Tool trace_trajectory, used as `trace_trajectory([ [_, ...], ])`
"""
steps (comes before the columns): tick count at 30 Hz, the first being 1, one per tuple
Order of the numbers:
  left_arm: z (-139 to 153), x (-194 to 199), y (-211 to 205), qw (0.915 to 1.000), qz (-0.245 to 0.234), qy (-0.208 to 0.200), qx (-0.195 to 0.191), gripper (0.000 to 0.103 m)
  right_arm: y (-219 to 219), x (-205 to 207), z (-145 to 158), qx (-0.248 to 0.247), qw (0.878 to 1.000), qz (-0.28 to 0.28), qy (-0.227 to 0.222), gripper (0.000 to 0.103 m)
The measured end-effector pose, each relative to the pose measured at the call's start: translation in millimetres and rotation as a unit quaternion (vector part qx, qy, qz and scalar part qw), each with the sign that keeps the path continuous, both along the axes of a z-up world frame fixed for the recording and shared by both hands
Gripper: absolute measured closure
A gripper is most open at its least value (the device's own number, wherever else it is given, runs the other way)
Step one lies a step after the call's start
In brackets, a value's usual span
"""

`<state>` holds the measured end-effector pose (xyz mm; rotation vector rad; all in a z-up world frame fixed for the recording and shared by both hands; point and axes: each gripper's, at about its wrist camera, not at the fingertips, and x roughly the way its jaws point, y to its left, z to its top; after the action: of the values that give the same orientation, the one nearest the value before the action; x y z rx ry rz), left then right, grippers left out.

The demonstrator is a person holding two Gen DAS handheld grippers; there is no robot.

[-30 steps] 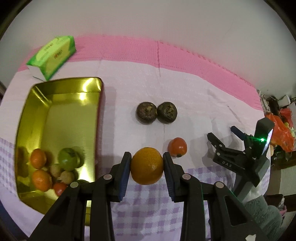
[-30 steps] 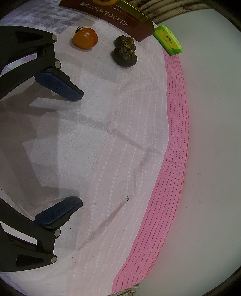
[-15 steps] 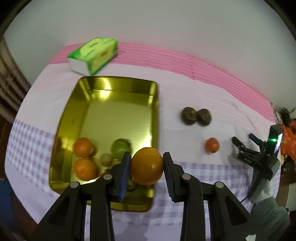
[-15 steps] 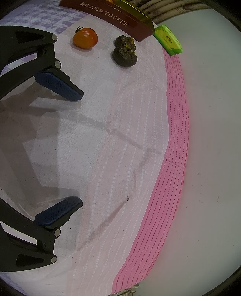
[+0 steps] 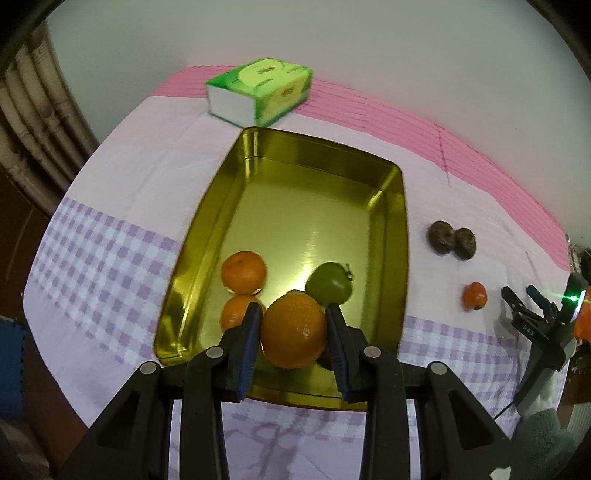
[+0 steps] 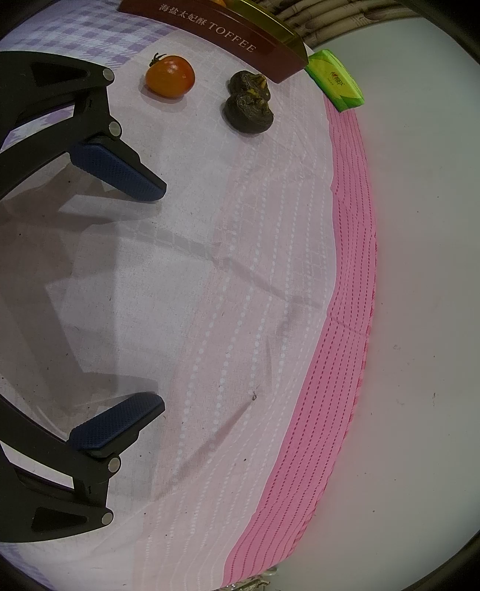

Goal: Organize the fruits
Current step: 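Carry the mandarin into the tray and open the left gripper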

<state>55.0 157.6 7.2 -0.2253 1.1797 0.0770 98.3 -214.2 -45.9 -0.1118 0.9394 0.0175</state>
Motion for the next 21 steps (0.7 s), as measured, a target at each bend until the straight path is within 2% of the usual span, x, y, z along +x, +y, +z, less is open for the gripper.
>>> trace_trajectory([
  [21, -31.6, -10.9, 0.1, 0.9994, -0.006, 0.032, -0.015, 0.072, -0.5, 0.0, -0.3, 0.000, 1.000, 0.000, 0.000, 0.000],
])
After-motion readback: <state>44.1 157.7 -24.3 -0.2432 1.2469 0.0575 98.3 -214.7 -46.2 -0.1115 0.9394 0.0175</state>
